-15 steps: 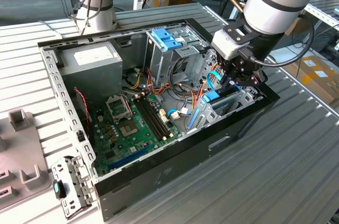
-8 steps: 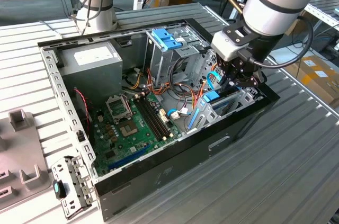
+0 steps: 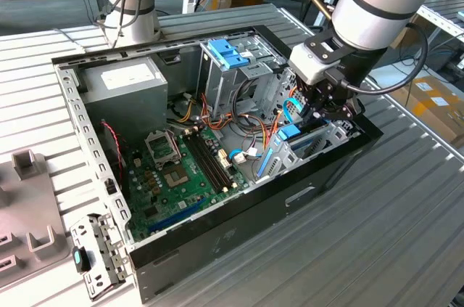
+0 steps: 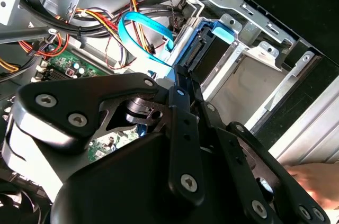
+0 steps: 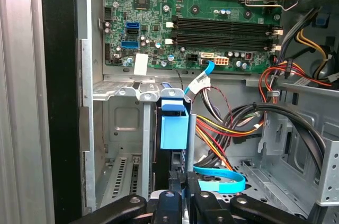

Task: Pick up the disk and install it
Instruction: 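Insert the first disk wire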

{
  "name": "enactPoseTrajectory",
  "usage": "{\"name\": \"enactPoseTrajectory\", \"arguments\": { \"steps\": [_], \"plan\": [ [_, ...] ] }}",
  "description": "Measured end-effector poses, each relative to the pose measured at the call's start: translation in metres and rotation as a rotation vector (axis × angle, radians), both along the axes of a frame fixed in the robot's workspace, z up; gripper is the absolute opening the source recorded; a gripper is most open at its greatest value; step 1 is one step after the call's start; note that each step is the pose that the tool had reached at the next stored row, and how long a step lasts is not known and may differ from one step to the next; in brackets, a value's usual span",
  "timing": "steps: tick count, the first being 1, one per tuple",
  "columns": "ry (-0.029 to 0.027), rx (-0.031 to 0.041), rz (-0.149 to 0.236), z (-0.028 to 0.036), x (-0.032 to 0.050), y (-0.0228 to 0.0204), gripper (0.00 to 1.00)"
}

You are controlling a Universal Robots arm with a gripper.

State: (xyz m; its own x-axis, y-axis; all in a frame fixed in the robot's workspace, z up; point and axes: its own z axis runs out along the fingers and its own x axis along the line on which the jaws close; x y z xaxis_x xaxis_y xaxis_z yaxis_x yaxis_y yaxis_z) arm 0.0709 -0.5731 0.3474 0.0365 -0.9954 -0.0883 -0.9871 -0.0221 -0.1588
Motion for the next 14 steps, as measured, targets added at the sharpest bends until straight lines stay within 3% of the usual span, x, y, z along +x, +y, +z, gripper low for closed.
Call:
{"name": "enactPoseTrajectory", "arguments": {
  "steps": [14],
  "plan": [
    [0.0000, 0.0000, 0.000, 0.0005, -0.0001, -0.0011, 0.16]
  ]
}}
